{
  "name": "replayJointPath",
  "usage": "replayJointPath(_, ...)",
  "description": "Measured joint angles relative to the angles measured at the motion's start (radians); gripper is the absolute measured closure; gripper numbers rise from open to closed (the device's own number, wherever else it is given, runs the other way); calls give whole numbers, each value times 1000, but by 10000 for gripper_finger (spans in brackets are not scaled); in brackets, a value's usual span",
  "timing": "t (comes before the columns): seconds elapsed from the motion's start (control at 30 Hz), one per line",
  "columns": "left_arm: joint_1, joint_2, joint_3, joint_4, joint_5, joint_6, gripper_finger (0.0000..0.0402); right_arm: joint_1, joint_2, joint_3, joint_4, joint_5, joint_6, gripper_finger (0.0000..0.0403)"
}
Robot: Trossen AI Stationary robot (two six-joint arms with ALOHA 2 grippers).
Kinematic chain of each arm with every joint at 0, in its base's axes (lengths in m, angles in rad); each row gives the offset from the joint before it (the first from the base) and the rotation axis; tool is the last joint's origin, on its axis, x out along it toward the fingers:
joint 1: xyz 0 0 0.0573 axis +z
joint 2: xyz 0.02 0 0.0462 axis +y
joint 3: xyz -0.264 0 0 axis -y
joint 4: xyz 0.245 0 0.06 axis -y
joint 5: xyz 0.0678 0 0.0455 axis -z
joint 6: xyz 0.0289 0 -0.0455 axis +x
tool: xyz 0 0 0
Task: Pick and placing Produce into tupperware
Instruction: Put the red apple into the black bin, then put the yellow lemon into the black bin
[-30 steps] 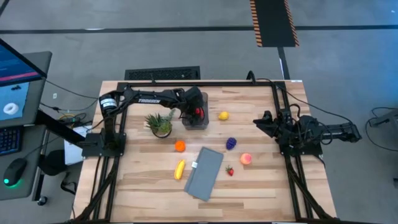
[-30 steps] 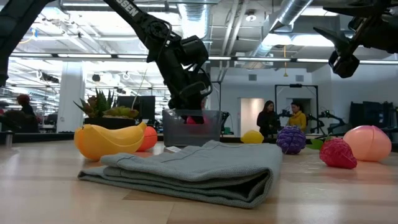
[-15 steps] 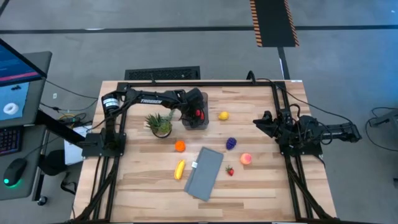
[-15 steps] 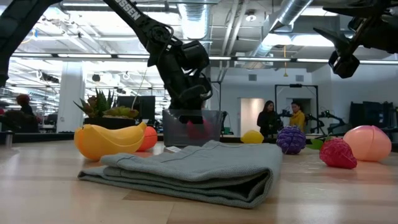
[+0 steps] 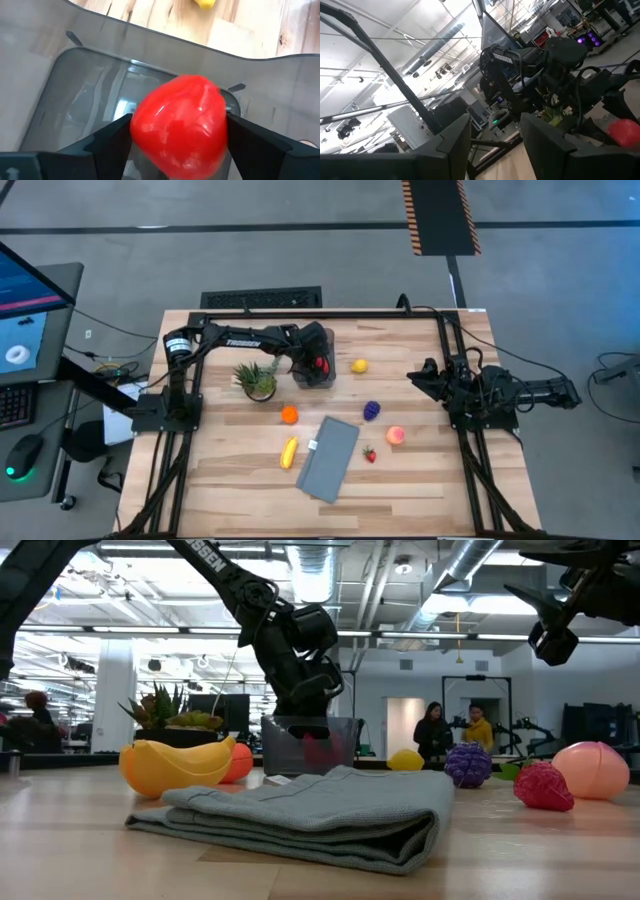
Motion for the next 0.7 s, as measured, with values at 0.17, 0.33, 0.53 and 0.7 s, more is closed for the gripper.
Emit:
replayJointPath(0.17, 0, 0, 0, 0, -1, 0, 107, 0, 0, 0, 0, 0, 0, 207)
replayJointPath(0.33, 0, 0, 0, 0, -1, 0, 107, 0, 0, 0, 0, 0, 0, 207)
replayJointPath(0.53, 6, 1, 22, -29, -9, 2, 106, 0, 0, 0, 0, -1, 1, 207)
replayJointPath(0.7, 23, 1, 111, -102, 10, 30, 106, 0, 0, 0, 0, -7, 11, 207)
